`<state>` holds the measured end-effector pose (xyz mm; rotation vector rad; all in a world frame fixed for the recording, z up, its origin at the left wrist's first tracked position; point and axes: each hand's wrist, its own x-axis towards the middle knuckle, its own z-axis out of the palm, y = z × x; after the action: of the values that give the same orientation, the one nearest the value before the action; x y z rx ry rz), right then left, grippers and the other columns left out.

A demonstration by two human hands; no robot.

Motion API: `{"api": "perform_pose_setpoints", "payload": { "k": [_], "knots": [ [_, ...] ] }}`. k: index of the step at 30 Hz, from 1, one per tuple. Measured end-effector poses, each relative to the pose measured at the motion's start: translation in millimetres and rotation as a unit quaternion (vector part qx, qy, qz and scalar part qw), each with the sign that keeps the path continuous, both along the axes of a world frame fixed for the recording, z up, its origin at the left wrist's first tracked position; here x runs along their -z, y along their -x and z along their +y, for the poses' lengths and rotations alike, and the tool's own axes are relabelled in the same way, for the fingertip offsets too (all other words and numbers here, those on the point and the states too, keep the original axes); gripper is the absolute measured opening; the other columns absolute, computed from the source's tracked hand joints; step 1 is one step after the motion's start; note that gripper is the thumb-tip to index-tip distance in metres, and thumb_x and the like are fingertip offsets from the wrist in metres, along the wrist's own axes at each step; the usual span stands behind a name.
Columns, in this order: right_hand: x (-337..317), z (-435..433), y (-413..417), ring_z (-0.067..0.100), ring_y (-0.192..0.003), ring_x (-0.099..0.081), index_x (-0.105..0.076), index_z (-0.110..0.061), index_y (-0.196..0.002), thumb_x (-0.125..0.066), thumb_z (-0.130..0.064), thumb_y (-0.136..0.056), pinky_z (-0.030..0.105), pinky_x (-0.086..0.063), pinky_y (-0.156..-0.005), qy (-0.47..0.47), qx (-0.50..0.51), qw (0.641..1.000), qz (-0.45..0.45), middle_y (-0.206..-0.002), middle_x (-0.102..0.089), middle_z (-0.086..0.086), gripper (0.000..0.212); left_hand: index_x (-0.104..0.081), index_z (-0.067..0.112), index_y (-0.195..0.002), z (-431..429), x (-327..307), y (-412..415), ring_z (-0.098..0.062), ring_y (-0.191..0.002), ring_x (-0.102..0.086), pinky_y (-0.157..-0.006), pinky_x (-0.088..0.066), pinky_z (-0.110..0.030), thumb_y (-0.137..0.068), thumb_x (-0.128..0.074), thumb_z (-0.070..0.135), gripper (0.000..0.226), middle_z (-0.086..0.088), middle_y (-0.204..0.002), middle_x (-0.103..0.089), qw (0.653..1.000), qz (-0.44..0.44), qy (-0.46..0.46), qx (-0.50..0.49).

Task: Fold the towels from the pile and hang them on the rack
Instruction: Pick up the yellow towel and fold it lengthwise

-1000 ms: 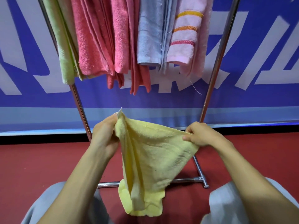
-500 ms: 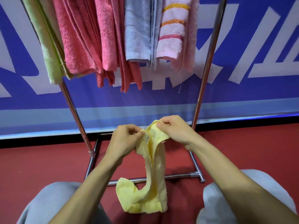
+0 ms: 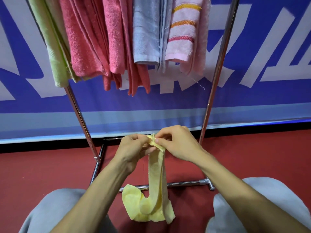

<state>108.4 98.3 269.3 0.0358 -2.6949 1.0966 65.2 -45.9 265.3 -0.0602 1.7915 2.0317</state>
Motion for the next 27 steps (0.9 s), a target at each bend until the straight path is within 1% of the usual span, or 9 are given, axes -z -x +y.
{"api": "perform_pose_setpoints", "payload": {
  "k": [3, 5, 7, 10, 14, 18, 21, 24, 27],
  "knots": [
    [-2.2, 1.0, -4.7, 0.005, -0.061, -0.055, -0.075, -0.028, -0.091, -0.075, -0.039, -0.076, 0.019, -0.045, -0.062, -0.011, -0.056, 0.998, -0.017, -0.075, -0.07, -0.005, 0.019, -0.06, -0.005, -0.071, -1.2, -2.6, -0.6, -0.013, -0.051, -0.065, -0.054, -0.058, -0.021, -0.083, -0.054, -0.013, 0.015, -0.009, -0.057, -0.065, 1.0, -0.017, -0.019, -0.009],
    [-3.2, 3.1, -6.6, 0.006, -0.071, -0.058, -0.072, -0.032, -0.098, -0.081, -0.039, -0.068, 0.024, -0.051, -0.07, -0.022, -0.082, 0.996, -0.033, -0.084, -0.068, -0.005, 0.032, -0.059, -0.004, -0.072, -2.2, -2.6, 0.2, -0.016, -0.052, -0.067, -0.061, -0.06, -0.024, -0.084, -0.052, -0.012, 0.016, -0.009, -0.054, -0.065, 0.998, -0.037, -0.043, -0.01],
    [-3.9, 4.2, -7.7, 0.009, -0.079, -0.06, -0.07, -0.029, -0.105, -0.085, -0.029, -0.065, 0.024, -0.052, -0.076, -0.034, -0.092, 0.995, -0.03, -0.089, -0.064, -0.005, 0.043, -0.06, -0.007, -0.079, -3.9, -3.4, 0.7, -0.017, -0.055, -0.069, -0.067, -0.058, -0.026, -0.084, -0.052, -0.013, 0.011, -0.013, -0.06, -0.067, 0.995, -0.064, -0.077, -0.007],
    [-4.1, 5.8, -7.3, 0.012, -0.076, -0.06, -0.071, -0.023, -0.108, -0.084, -0.018, -0.068, 0.025, -0.052, -0.076, -0.045, -0.085, 0.995, 0.001, -0.088, -0.064, -0.002, 0.042, -0.063, -0.011, -0.08, -5.2, -5.5, 0.7, -0.02, -0.061, -0.071, -0.063, -0.06, -0.025, -0.084, -0.053, -0.012, 0.011, -0.019, -0.073, -0.069, 0.99, -0.091, -0.105, -0.002],
    [-4.9, 7.8, -8.3, 0.011, -0.072, -0.062, -0.074, -0.018, -0.104, -0.08, -0.013, -0.073, 0.024, -0.052, -0.073, -0.03, -0.062, 0.997, 0.024, -0.081, -0.066, -0.007, 0.032, -0.062, -0.008, -0.073, -5.1, -8.4, 1.3, -0.022, -0.055, -0.069, -0.058, -0.059, -0.024, -0.085, -0.052, -0.012, 0.016, -0.02, -0.067, -0.067, 0.992, -0.077, -0.1, 0.008],
    [-8.2, 12.8, -10.2, 0.001, -0.065, -0.059, -0.075, -0.021, -0.096, -0.077, -0.015, -0.076, 0.015, -0.048, -0.067, -0.03, -0.041, 0.999, 0.016, -0.069, -0.065, -0.009, 0.021, -0.05, 0.0, -0.093, -5.2, -9.1, 2.6, -0.026, -0.053, -0.068, -0.054, -0.058, -0.024, -0.087, -0.05, -0.012, 0.013, -0.022, -0.067, -0.065, 0.998, -0.022, -0.061, 0.019],
    [-10.8, 19.1, -6.5, 0.003, -0.066, -0.06, -0.075, -0.02, -0.092, -0.075, -0.012, -0.076, 0.013, -0.045, -0.065, -0.022, -0.024, 0.999, 0.027, -0.069, -0.066, -0.009, 0.018, -0.056, 0.002, -0.096, -7.8, -6.2, 4.4, -0.025, -0.059, -0.066, -0.06, -0.057, -0.024, -0.092, -0.042, -0.009, 0.018, -0.016, -0.072, -0.062, 0.995, 0.064, 0.022, 0.07],
    [-14.1, 26.4, -3.7, 0.011, -0.077, -0.065, -0.074, -0.02, -0.09, -0.07, -0.008, -0.079, 0.02, -0.049, -0.075, 0.009, -0.013, 0.999, 0.035, -0.078, -0.071, -0.007, 0.016, -0.059, 0.007, -0.095, -11.8, -1.4, 6.7, -0.015, -0.062, -0.064, -0.065, -0.051, -0.026, -0.096, -0.034, -0.006, 0.028, -0.006, -0.072, -0.067, 0.963, 0.173, 0.132, 0.157],
    [-16.2, 30.6, -3.7, 0.013, -0.085, -0.066, -0.072, -0.022, -0.092, -0.063, -0.005, -0.083, 0.029, -0.051, -0.083, 0.037, -0.016, 0.999, 0.035, -0.086, -0.073, -0.008, 0.021, -0.062, 0.01, -0.096, -15.9, 1.4, 9.8, -0.007, -0.064, -0.062, -0.064, -0.05, -0.021, -0.096, -0.043, 0.0, 0.021, -0.001, -0.076, -0.068, 0.921, 0.242, 0.204, 0.227]
  ]
}}
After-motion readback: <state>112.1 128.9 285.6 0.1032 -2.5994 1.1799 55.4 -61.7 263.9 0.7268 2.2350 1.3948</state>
